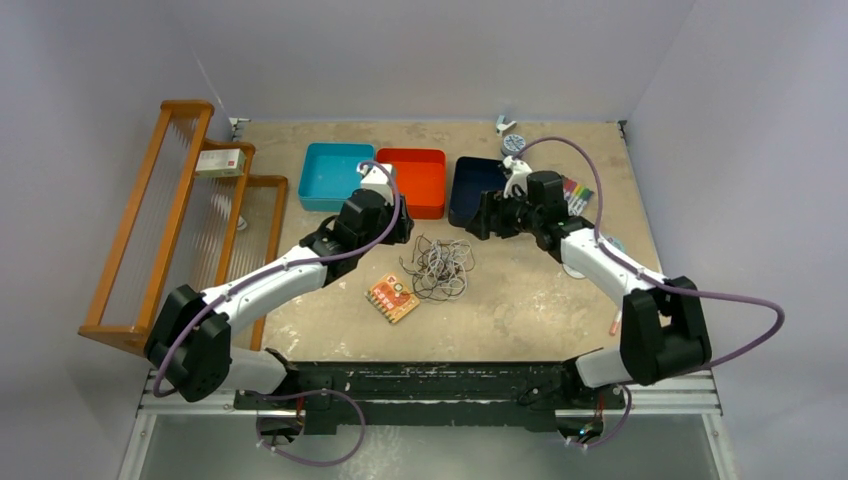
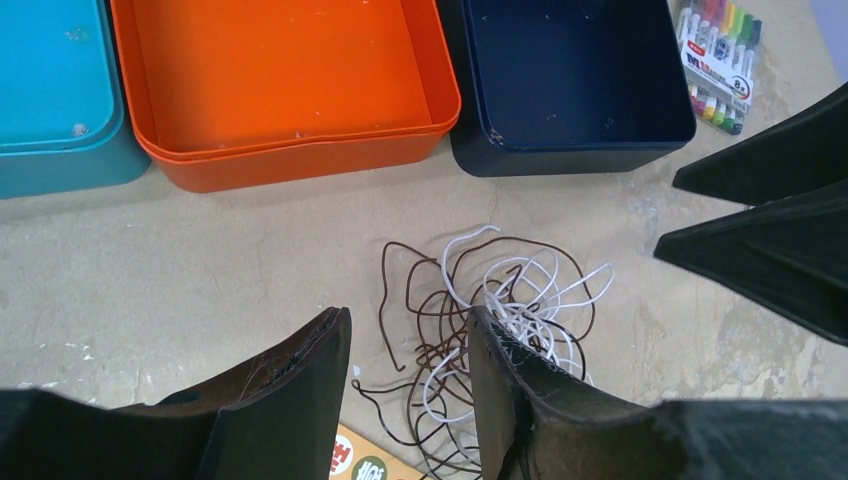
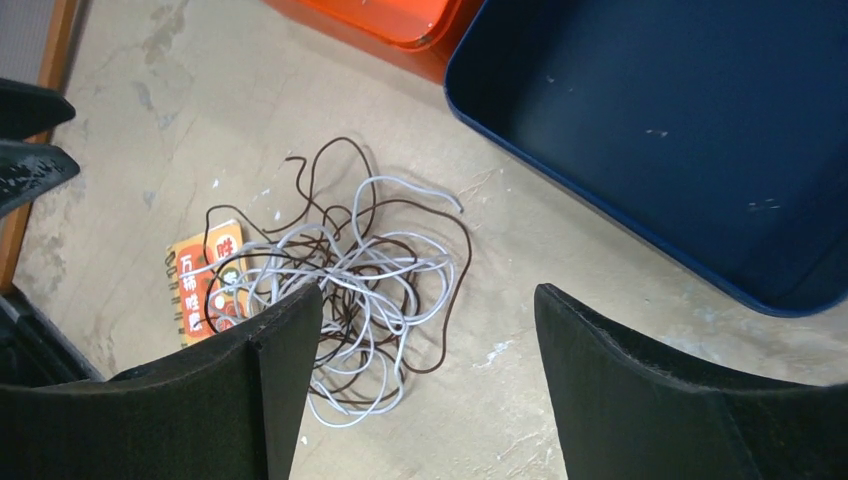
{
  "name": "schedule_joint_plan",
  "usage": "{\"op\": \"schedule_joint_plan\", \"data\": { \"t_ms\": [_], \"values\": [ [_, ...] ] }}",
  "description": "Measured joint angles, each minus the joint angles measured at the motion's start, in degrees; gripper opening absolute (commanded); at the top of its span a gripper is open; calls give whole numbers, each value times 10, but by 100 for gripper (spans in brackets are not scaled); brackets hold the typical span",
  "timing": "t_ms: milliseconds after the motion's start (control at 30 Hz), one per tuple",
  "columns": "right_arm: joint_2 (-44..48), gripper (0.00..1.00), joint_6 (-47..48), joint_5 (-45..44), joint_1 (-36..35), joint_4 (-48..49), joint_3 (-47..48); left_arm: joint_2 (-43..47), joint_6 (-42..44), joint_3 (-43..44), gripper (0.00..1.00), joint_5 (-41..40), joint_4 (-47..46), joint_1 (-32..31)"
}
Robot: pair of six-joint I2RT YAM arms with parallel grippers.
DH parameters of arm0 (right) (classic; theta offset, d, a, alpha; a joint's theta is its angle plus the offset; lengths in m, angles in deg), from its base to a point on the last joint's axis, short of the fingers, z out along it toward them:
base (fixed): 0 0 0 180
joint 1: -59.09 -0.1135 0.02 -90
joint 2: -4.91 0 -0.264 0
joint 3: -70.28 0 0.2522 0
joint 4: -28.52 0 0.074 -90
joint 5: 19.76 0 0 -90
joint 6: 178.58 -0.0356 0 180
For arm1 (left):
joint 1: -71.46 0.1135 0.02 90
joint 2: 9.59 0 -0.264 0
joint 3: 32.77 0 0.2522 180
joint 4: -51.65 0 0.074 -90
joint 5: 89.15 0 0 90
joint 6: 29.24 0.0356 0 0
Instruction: Untangle the cables
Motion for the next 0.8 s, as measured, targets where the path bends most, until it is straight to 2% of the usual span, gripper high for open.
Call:
{"op": "schedule_joint_plan", "data": {
  "t_ms": [800],
  "values": [
    [-104,50,34,64,-26,20,-15,-11,-5,0,44,1,-21,0]
  ]
}}
